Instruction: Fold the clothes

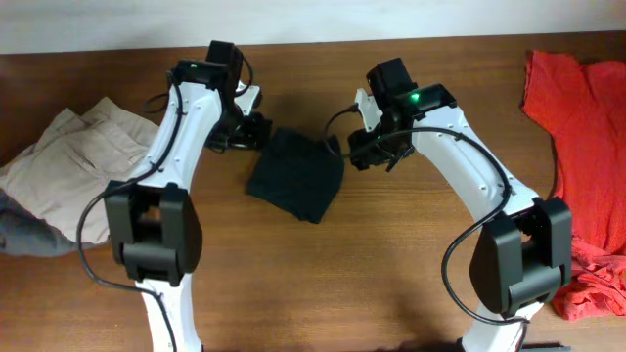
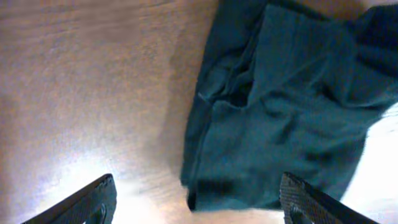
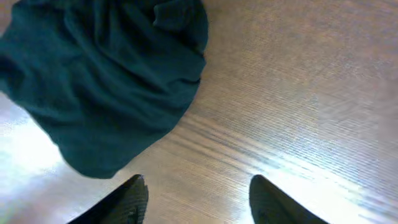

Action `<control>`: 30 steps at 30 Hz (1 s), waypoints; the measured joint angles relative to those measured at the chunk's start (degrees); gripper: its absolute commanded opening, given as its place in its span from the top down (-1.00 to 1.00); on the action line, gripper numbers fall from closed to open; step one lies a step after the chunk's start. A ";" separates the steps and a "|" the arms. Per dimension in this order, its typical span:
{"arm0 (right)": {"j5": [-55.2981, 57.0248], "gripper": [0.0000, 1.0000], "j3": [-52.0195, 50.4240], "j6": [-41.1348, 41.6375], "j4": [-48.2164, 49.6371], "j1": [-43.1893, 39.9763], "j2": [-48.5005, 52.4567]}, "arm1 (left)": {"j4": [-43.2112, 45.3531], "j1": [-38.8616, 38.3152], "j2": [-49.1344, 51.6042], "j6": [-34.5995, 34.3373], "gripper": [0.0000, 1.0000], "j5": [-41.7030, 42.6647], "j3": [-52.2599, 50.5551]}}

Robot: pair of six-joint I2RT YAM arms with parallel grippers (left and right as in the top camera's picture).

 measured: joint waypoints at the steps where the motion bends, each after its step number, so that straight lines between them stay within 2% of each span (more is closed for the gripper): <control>1: -0.55 -0.16 0.00 0.02 -0.15 0.00 0.00 | 0.59 0.00 0.74 2.16 -0.74 0.26 -0.02; 7: -2.95 -0.16 0.00 0.02 -0.66 0.00 0.00 | 2.62 0.00 5.40 13.20 -0.74 3.65 0.00; 8: -3.04 -0.17 0.00 0.02 -0.94 0.00 0.00 | 2.67 0.00 5.73 13.97 -0.85 4.20 0.00; 9: -3.17 -0.16 0.00 0.02 -1.16 0.00 0.00 | 3.06 0.00 6.71 15.76 -0.86 5.62 0.00; 18: -3.67 -0.16 0.00 0.04 -2.10 0.00 0.00 | 4.72 0.22 11.23 19.91 -0.85 15.72 0.50; 20: -3.80 -0.16 0.00 0.02 -2.10 0.00 0.00 | 4.68 0.28 11.65 20.31 -0.79 18.23 0.76; 21: -3.80 -0.15 0.00 0.02 -2.12 0.00 0.00 | 4.61 0.33 11.85 20.35 -0.66 19.65 0.92; 24: -3.80 -0.15 0.00 0.04 -2.14 0.00 0.00 | 4.00 0.42 12.81 21.16 -0.45 24.50 0.98; 27: -3.80 -0.15 0.00 0.04 -2.12 0.00 0.00 | 2.27 0.42 13.75 21.62 -0.10 28.06 0.94; 28: -3.80 -0.15 0.00 0.04 -2.10 0.00 0.00 | 1.90 0.42 14.03 21.77 0.07 28.59 0.87; 30: -3.80 -0.15 0.00 0.04 -2.10 0.00 0.00 | 1.44 0.37 14.62 22.05 0.20 29.38 0.79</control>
